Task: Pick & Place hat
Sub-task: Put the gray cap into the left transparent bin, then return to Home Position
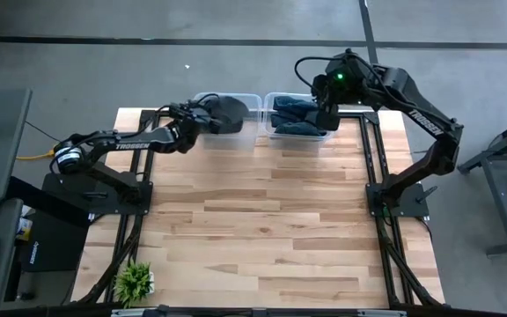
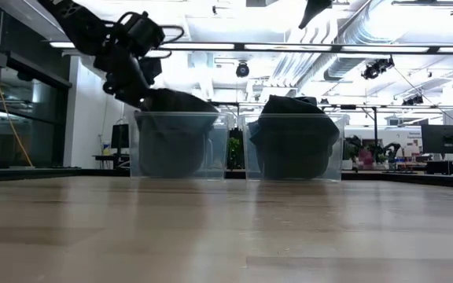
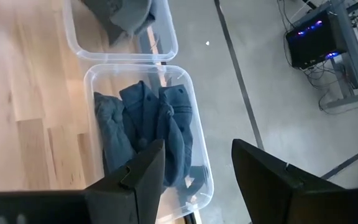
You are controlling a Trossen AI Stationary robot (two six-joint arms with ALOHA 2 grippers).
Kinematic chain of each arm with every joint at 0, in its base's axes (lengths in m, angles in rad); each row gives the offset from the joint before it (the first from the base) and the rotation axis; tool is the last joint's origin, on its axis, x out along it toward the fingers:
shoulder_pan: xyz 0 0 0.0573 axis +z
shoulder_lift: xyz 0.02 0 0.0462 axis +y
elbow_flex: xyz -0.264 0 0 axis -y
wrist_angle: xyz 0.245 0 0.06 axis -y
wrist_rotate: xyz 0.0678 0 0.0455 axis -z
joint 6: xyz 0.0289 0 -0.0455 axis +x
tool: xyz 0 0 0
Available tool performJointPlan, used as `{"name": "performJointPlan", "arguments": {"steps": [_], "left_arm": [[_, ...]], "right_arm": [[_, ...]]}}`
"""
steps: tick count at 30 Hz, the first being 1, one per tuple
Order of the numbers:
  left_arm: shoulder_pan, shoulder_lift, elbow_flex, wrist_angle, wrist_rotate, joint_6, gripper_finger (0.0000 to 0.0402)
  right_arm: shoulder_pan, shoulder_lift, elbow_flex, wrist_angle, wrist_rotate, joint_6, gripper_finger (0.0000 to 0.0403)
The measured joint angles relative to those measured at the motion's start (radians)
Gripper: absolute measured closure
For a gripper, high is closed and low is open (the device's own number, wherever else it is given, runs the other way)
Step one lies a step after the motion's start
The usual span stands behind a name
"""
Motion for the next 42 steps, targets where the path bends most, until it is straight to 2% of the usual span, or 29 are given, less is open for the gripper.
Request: {"name": "performJointPlan", "arguments": {"steps": [10, 18, 23, 27, 30, 34, 38, 42], "left_arm": [[0.028, -0.009, 0.02, -0.022, 0.129, 0.058, 0.0094], [0.019, -0.011, 0.099, -0.053, 0.117, 0.189, 0.0094], [0.008, -0.024, 0.161, -0.146, 0.129, 0.288, 0.0094], [-0.028, -0.062, 0.169, -0.191, 0.187, 0.273, 0.0094], [-0.05, -0.125, 0.152, -0.202, 0.267, 0.225, 0.0095], [-0.089, -0.226, 0.076, -0.213, 0.324, 0.205, 0.0117], [-0.146, -0.407, -0.038, -0.213, 0.435, 0.13, 0.0161], [-0.265, -0.586, -0.168, -0.194, 0.531, 0.061, 0.0216]], "right_arm": [[-0.006, -0.046, 0.0, -0.006, 0.002, 0.041, 0.0221], [-0.006, -0.058, 0.0, -0.044, 0.002, 0.079, 0.0221], [-0.005, -0.062, 0.0, -0.082, 0.006, 0.09, 0.0221], [-0.005, -0.1, 0.0, -0.121, -0.014, 0.118, 0.0221], [-0.003, -0.157, -0.01, -0.129, -0.077, 0.163, 0.0221], [0.022, -0.291, -0.135, -0.082, -0.129, 0.196, 0.0221], [0.053, -0.49, -0.385, 0.04, -0.139, 0.24, 0.0221], [0.102, -0.69, -0.643, 0.196, -0.172, 0.334, 0.0221]]}}
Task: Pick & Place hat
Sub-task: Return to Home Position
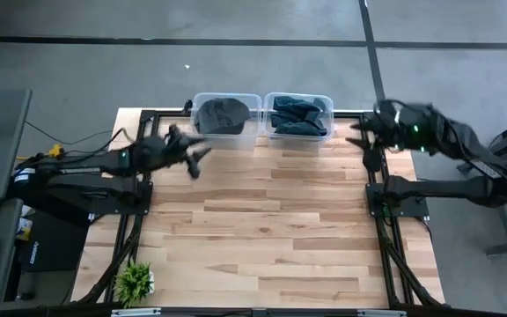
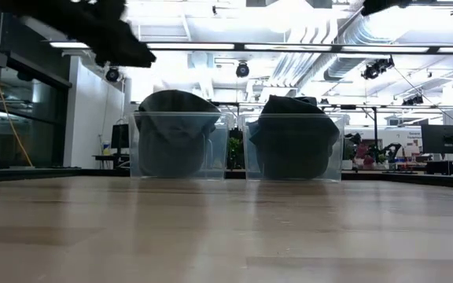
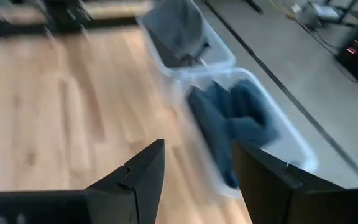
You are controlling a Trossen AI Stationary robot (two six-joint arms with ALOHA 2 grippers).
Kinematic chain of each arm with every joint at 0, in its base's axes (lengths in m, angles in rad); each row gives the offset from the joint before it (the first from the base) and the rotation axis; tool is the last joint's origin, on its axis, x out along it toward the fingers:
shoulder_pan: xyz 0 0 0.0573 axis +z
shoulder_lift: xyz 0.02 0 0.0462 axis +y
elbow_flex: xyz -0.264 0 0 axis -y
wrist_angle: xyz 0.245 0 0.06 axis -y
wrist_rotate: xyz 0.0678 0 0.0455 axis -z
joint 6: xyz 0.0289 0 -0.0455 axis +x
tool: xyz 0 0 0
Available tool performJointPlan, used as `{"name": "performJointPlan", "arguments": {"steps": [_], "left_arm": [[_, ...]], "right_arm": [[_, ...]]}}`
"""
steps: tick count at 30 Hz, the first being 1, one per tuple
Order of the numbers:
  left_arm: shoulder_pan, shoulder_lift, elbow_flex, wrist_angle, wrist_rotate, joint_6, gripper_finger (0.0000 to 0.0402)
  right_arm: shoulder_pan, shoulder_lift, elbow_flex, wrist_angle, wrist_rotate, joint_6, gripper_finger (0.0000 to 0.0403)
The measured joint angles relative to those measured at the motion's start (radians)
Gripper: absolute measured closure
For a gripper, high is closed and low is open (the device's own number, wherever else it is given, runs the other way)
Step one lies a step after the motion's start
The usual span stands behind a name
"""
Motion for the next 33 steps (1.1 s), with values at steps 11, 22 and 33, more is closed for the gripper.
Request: {"name": "performJointPlan", "arguments": {"steps": [11, 22, 33], "left_arm": [[-0.341, -0.311, -0.321, 0.129, -0.074, -0.061, 0.0388], [-0.382, -0.336, -0.565, 0.523, 0.021, -0.05, 0.04], [-0.382, -0.347, -0.559, 0.578, 0.098, 0.017, 0.0401]], "right_arm": [[0.121, -0.353, -0.595, 0.562, -0.03, 0.173, 0.0221], [0.207, -0.361, -0.934, 1.159, -0.124, 0.146, 0.0221], [0.314, -0.362, -1.196, 1.606, -0.053, 0.141, 0.0221]]}}
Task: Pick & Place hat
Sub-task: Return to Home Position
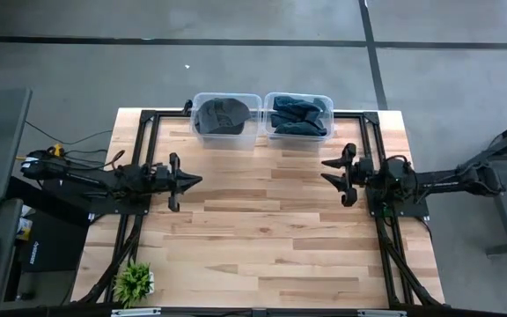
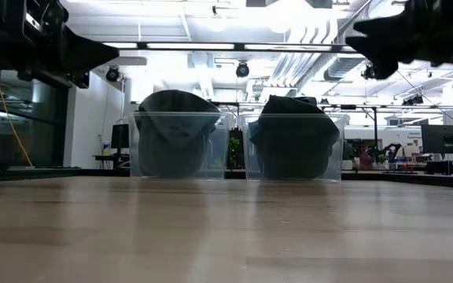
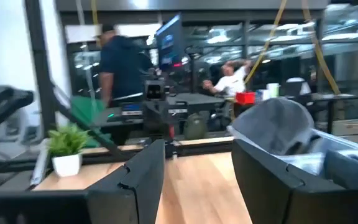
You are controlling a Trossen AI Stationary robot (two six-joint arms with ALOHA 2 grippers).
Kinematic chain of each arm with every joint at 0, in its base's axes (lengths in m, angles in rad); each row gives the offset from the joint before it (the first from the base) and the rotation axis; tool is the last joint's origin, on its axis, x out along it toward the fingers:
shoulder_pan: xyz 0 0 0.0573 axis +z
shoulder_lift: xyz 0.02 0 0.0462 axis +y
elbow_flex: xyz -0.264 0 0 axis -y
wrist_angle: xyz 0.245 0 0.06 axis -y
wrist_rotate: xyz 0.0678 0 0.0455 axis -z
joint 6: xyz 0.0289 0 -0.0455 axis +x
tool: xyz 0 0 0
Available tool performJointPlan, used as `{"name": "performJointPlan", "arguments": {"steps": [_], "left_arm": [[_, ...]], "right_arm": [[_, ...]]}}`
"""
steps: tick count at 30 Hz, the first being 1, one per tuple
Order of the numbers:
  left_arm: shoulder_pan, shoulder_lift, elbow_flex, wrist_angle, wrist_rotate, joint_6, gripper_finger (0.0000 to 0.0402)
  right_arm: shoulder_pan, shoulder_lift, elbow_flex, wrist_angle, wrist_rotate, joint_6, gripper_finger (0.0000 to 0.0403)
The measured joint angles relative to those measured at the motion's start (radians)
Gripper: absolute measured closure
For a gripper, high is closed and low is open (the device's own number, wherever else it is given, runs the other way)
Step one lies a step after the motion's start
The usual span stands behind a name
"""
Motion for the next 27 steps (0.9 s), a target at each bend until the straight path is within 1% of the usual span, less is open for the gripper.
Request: {"name": "performJointPlan", "arguments": {"steps": [3, 4, 7, 11, 17, 22, 27], "left_arm": [[0.0, -0.002, 0.0, 0.006, 0.002, -0.002, 0.0401], [0.0, -0.001, 0.0, 0.009, 0.005, -0.003, 0.0401], [0.0, -0.001, -0.001, 0.023, 0.018, -0.003, 0.0401], [0.0, -0.001, -0.001, 0.026, 0.036, -0.003, 0.0401], [0.0, -0.006, -0.001, 0.02, 0.045, 0.019, 0.0402], [0.001, -0.051, -0.002, 0.013, 0.05, 0.036, 0.0401], [0.001, -0.137, -0.002, -0.031, 0.049, 0.083, 0.0401]], "right_arm": [[0.026, 0.0, -0.067, 0.094, 0.069, -0.005, 0.0221], [0.032, -0.001, -0.071, 0.099, 0.078, -0.01, 0.0221], [0.052, -0.006, -0.066, 0.077, 0.1, -0.017, 0.0221], [0.079, -0.013, -0.065, 0.076, 0.103, -0.024, 0.0224], [0.119, -0.047, -0.065, 0.056, 0.149, -0.035, 0.0251], [0.157, -0.114, -0.065, 0.047, 0.204, -0.065, 0.0271], [0.191, -0.183, -0.064, -0.061, 0.275, -0.064, 0.0281]]}}
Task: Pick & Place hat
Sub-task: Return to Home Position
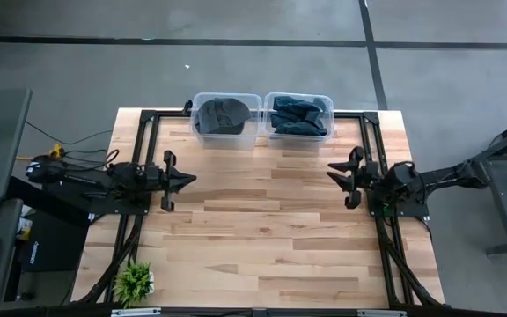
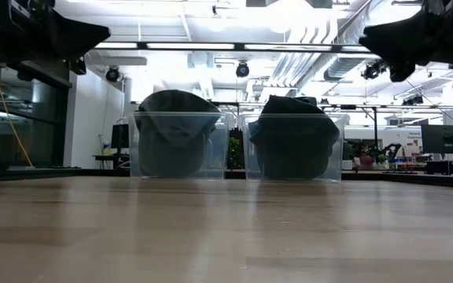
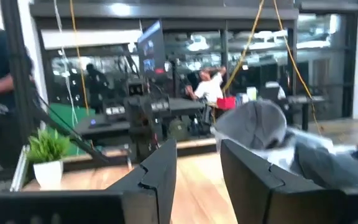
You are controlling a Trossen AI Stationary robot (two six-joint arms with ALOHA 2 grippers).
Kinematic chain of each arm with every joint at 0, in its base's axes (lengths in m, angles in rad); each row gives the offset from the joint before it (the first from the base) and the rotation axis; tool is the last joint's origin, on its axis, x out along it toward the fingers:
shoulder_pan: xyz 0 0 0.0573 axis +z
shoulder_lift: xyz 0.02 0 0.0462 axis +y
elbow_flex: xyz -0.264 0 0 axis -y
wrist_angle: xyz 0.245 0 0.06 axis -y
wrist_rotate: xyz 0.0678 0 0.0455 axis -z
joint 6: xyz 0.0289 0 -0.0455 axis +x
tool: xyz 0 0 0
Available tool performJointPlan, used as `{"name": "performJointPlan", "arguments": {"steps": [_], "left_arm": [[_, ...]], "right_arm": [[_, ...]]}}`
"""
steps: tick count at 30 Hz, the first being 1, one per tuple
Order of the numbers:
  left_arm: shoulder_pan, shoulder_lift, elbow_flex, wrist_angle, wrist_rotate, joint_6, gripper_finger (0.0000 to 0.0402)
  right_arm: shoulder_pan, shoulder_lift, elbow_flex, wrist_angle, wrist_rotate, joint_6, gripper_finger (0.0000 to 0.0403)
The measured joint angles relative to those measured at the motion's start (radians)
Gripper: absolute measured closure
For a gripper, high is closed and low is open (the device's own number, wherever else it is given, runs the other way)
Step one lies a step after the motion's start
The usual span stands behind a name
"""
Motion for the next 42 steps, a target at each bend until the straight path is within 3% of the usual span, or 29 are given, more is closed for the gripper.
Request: {"name": "performJointPlan", "arguments": {"steps": [7, 14, 21, 33, 42], "left_arm": [[0.0, -0.142, 0.0, -0.188, 0.0, 0.004, 0.0401], [0.0, -0.217, 0.0, -0.28, -0.004, -0.037, 0.0401], [-0.001, -0.218, -0.001, -0.321, -0.005, -0.037, 0.0401], [-0.001, -0.218, -0.001, -0.472, -0.006, -0.034, 0.0402], [-0.001, -0.218, -0.001, -0.477, -0.006, -0.034, 0.0402]], "right_arm": [[0.04, -0.1, 0.0, -0.12, 0.054, -0.006, 0.0312], [0.046, -0.16, 0.0, -0.129, 0.03, -0.08, 0.0395], [0.046, -0.16, 0.0, -0.139, 0.161, -0.075, 0.0398], [0.045, -0.159, 0.0, -0.165, 0.162, -0.278, 0.0372], [0.045, -0.159, 0.0, -0.17, 0.161, -0.277, 0.037]]}}
